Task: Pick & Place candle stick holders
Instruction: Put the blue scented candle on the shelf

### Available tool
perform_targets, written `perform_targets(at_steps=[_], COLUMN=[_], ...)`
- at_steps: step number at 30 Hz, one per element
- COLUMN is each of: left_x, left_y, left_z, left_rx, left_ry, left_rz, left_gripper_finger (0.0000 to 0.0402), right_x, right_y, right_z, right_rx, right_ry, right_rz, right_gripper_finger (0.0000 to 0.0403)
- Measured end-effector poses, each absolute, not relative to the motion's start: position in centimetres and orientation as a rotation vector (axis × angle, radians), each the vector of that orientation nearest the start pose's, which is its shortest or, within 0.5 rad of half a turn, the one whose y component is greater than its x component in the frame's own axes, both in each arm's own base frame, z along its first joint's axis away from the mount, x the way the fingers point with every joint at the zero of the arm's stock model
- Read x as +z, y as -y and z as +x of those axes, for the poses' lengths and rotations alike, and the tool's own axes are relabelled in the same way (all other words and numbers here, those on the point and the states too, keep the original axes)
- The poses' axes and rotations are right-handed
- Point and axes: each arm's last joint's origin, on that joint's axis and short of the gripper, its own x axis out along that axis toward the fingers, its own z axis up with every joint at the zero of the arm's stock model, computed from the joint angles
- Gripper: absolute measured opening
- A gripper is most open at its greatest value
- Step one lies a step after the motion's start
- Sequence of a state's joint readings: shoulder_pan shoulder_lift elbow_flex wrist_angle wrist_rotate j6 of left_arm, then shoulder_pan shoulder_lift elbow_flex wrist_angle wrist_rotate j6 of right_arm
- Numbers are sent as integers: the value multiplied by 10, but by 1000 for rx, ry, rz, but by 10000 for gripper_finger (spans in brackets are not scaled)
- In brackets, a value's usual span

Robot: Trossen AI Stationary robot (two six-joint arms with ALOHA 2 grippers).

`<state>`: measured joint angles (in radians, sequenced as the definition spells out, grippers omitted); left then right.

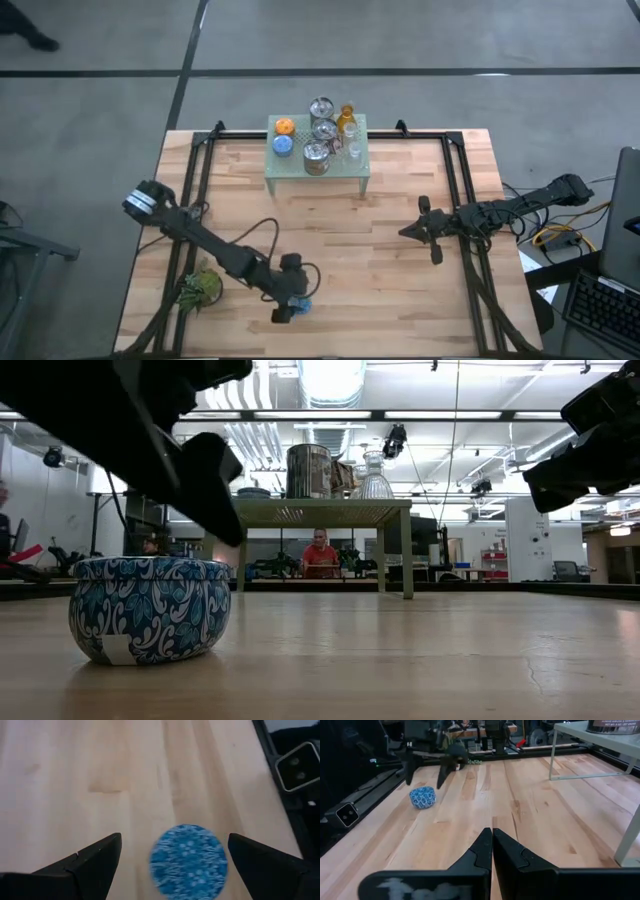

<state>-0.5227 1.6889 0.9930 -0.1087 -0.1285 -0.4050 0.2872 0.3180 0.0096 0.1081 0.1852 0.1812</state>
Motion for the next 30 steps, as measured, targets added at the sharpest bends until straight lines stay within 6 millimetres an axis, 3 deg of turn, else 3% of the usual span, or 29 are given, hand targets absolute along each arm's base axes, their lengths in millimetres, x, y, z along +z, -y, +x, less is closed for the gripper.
perform_targets(at_steps=[10, 19, 27, 30], left_x=[148, 151, 156, 169], left_y=[182, 184, 181, 174], left_z=[305, 308, 304, 299], left_rx=[-177, -166, -160, -146], left_ry=[-928, -908, -931, -956], left_rz=[-142, -145, -127, -116], left_gripper_finger=[364, 304, 304, 303], right_x=[150, 149, 148, 149], right_y=[-28, -28, -28, -28], right_z=[112, 112, 112, 112], right_rx=[82, 79, 77, 78], right_ry=[-205, -211, -218, -216], right_rz=[163, 180, 185, 183], right_gripper_finger=[8, 8, 8, 8])
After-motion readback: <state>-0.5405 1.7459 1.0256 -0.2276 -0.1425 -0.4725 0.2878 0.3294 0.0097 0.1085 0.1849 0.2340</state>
